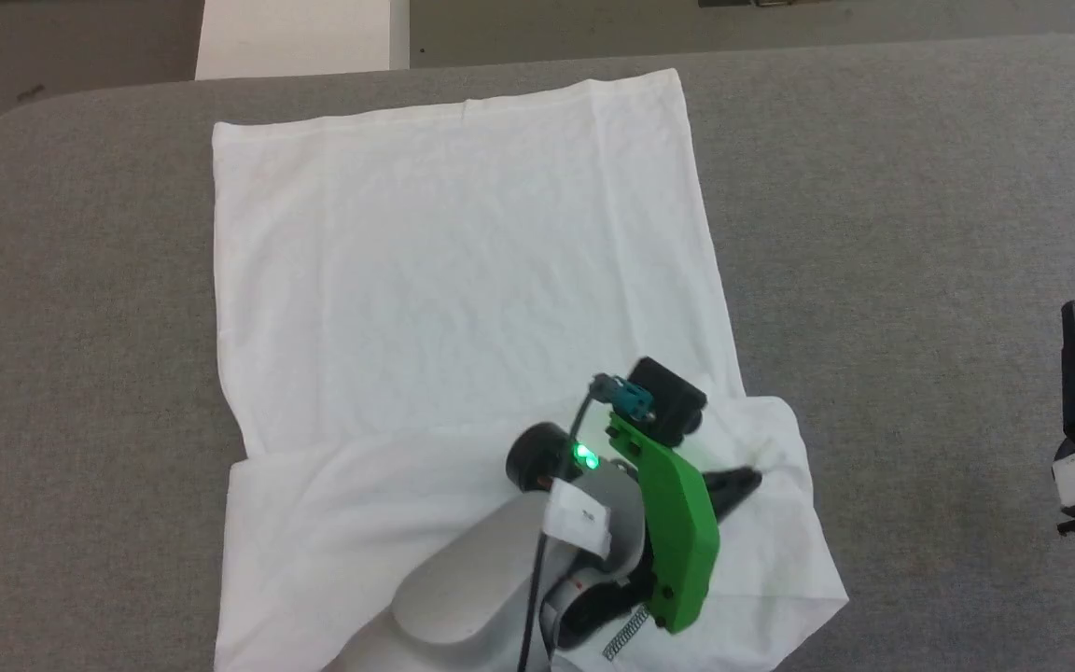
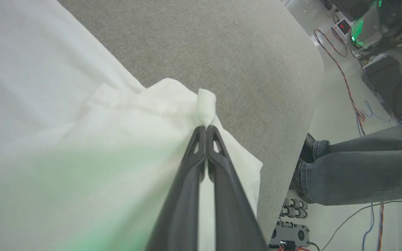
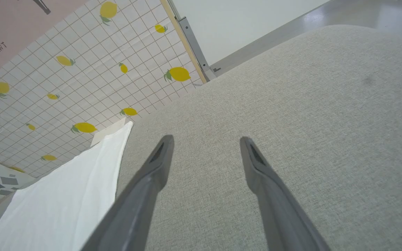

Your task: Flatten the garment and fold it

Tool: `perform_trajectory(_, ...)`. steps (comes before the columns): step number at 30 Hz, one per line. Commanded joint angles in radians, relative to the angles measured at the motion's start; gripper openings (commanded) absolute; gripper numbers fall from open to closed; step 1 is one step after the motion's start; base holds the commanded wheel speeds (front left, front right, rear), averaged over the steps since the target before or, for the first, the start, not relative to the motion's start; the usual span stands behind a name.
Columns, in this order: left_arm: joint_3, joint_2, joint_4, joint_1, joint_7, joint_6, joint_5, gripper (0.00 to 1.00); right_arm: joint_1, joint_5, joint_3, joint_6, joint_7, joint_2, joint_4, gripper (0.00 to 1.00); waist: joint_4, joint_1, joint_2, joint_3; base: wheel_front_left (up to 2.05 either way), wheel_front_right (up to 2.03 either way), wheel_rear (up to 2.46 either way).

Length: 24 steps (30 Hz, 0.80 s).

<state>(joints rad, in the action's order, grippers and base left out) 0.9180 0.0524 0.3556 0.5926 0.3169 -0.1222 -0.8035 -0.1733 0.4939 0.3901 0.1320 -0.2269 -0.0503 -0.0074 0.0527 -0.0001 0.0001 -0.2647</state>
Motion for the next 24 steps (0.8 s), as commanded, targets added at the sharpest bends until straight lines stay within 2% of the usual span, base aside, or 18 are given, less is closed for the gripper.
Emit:
perform_trajectory(1,0.03,-0.002,0.016,-0.008,0.026,-0.004,-0.01,0.0,-0.006,0.004,-0.005,-0.001,0.009,0.0,0.004,1.0,-0.006,0.0001,-0.0001,-0.001,0.0,0.0,0.0)
perform_trajectory(4,0.077,-0.002,0.036,-0.023,0.079,-0.004,-0.027,0.0,-0.011,0.005,-0.012,-0.001,0.012,0.0,0.008,1.0,-0.016,0.0001,-0.0001,0.004,0.0,0.0,0.0)
perform_trajectory(5,0.088,-0.002,0.036,-0.03,0.101,-0.005,-0.044,0.46,-0.011,0.003,-0.013,-0.001,0.013,0.0,0.009,1.0,-0.023,0.0001,-0.0001,0.006,0.0,0.0,0.0)
perform_trajectory(6,0.09,-0.002,0.032,-0.033,0.11,-0.004,-0.058,1.0,-0.011,0.002,-0.014,-0.001,0.014,0.0,0.01,1.0,-0.028,0.0001,-0.0001,0.009,0.0,0.0,0.0)
perform_trajectory(10,0.051,-0.002,-0.025,-0.025,0.127,0.007,-0.138,1.0,-0.005,-0.006,-0.013,-0.001,0.011,0.0,0.013,1.0,-0.054,0.0001,-0.0001,0.031,0.0,0.0,0.0)
perform_trajectory(14,-0.071,0.008,-0.104,0.01,0.091,0.037,-0.216,1.0,0.0,-0.013,-0.021,-0.001,0.002,0.0,0.015,1.0,-0.078,0.0001,-0.0001,0.059,0.0,0.0,0.0)
perform_trajectory(17,-0.194,0.076,-0.14,0.051,-0.014,0.087,-0.187,1.0,-0.001,-0.018,-0.04,-0.001,-0.009,0.0,0.018,1.0,-0.089,0.0001,-0.0001,0.079,0.0,0.0,0.0)
perform_trajectory(18,-0.231,0.117,-0.141,0.064,-0.062,0.111,-0.149,1.0,-0.003,-0.022,-0.051,-0.001,-0.014,0.0,0.018,1.0,-0.091,0.0001,-0.0001,0.083,0.0,0.0,0.0)
perform_trajectory(20,-0.278,0.191,-0.127,0.071,-0.137,0.149,-0.084,1.0,-0.011,-0.024,-0.067,-0.001,-0.02,0.0,0.022,1.0,-0.096,0.0001,-0.0001,0.092,0.0,0.0,0.0)
perform_trajectory(24,-0.38,0.301,-0.1,0.025,-0.299,0.208,-0.021,1.0,-0.024,-0.04,-0.099,-0.001,-0.041,0.0,0.032,1.0,-0.104,0.0001,-0.0001,0.098,0.0,0.0,0.0)
